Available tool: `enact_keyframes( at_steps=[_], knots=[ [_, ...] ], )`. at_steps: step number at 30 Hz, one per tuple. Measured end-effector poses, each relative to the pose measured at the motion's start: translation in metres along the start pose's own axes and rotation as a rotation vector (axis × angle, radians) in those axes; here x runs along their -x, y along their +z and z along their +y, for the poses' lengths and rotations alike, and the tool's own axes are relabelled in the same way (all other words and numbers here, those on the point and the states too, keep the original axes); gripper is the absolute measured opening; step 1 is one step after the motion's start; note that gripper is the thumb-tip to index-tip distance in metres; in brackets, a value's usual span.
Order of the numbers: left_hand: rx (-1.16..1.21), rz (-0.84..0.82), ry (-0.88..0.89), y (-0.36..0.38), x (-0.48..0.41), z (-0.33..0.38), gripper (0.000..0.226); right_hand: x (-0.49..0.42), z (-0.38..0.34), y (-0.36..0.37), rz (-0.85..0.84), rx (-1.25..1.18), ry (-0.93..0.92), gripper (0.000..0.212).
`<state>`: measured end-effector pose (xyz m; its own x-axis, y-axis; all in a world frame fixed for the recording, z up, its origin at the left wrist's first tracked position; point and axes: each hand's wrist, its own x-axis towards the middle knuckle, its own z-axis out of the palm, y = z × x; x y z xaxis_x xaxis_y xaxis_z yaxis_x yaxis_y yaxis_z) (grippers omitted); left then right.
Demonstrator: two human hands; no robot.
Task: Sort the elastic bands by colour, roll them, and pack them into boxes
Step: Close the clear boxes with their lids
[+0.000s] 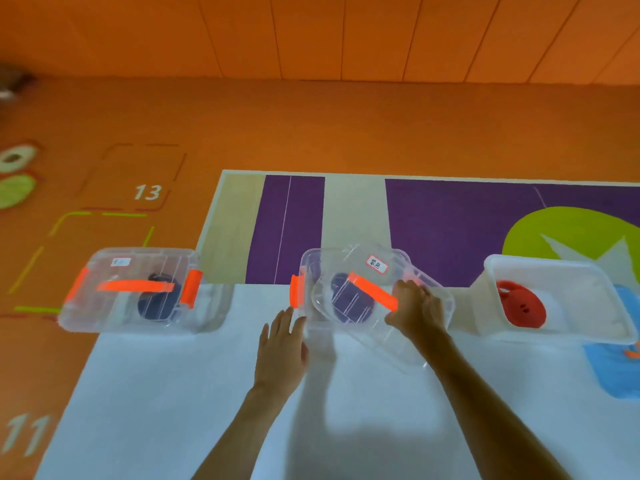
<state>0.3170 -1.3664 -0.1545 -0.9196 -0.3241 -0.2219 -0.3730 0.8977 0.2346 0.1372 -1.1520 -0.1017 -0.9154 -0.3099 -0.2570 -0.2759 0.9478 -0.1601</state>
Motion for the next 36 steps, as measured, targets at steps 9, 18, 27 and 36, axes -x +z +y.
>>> enact_keyframes(
  at_steps=[9,18,27,36],
  knots=[
    [0.62,0.061,-0.285,-0.013,-0.055,-0.002,0.059,-0.071,-0.031,0.001,-0.045,0.267,-0.303,0.028],
    [0.712,0.157,-0.351,0.002,-0.087,0.017,0.046,-0.077,-0.035,0.007,0.0,0.337,-0.384,0.03],
    [1.054,0.145,-0.557,0.006,-0.102,0.016,0.069,-0.077,0.031,0.034,0.153,-0.217,-0.124,0.074],
    [1.032,0.302,-0.559,-0.005,-0.098,0.006,0.031,-0.035,0.025,0.067,0.294,-0.727,0.268,0.06]
  ],
)
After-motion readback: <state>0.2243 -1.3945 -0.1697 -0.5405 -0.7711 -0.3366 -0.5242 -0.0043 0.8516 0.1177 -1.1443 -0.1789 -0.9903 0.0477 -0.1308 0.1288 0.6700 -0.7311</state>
